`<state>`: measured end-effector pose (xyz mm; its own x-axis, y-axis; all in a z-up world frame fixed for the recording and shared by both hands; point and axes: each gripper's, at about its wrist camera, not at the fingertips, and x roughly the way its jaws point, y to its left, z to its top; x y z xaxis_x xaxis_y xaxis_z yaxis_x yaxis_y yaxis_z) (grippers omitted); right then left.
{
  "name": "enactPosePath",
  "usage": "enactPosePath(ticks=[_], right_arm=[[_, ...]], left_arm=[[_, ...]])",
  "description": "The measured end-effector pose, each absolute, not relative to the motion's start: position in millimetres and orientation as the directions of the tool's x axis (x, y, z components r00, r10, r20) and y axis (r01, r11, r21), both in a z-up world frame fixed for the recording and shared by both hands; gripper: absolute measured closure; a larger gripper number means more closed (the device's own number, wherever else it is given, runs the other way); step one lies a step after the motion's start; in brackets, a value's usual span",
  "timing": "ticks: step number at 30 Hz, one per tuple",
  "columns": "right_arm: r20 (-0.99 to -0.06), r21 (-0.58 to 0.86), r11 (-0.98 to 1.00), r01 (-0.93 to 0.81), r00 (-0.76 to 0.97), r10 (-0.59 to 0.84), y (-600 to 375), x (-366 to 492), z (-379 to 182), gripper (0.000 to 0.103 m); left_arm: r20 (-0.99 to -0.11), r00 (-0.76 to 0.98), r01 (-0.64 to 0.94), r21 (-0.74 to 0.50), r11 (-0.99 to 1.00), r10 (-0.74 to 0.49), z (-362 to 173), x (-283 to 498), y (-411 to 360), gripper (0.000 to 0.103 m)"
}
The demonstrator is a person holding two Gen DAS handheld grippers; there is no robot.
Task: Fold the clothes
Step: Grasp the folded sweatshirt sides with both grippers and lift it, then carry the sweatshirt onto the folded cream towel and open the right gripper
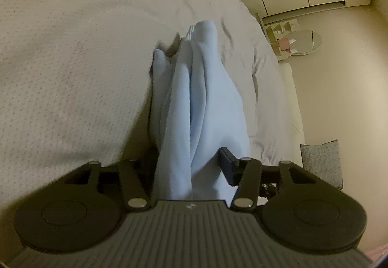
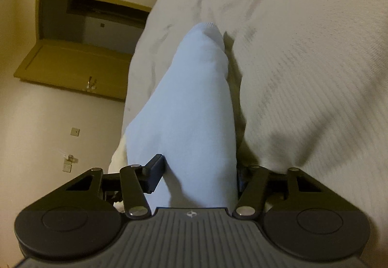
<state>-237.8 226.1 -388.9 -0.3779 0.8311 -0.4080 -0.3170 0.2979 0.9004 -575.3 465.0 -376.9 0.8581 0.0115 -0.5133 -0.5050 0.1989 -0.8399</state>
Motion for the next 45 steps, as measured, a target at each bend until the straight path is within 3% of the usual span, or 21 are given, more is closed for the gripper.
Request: enactPosePath(ticks=[5,9,23,35,39,42,45], right_arm=[[-0.476,0.870,0.361,-0.336,-0.384,0.791,232,-242,-375,0.069],[-0.506,0.859,0.407,-0.311,-0.393,0.768,226,-245,-352,0.076],[-0.470,0.883,0.355,-0.308,-0.550,0.690,274,-297,-195,0.077],[-0.368,0.918,0.192,-0.346,-0.568,0.736,457,-452,-116,0.077],[-0.317,0.919,0.109,-0.378,-0.548,0.774,533,-510,-100,0.077],[-0.306,0.890,0.046,-0.454,-0.520,0.797,583,-553,-106,0.077],[-0.342,0.868,0.063,-0.493,-0.500,0.795,616,-589,-146,0.075]], left_arm=[[-0.558,0.830,-0.553,-0.817,0.163,0.022,-365,-570,460,0.075],[-0.598,0.802,-0.594,-0.795,0.122,0.013,-332,-568,456,0.077],[-0.593,0.786,-0.601,-0.799,-0.009,0.176,-180,-681,466,0.078],[-0.538,0.787,-0.595,-0.791,0.141,0.300,-85,-847,657,0.078],[-0.505,0.790,-0.591,-0.780,0.207,0.348,-82,-892,724,0.078],[-0.510,0.781,-0.604,-0.764,0.227,0.360,-111,-928,761,0.077],[-0.613,0.722,-0.678,-0.718,0.153,0.322,-174,-950,791,0.074]])
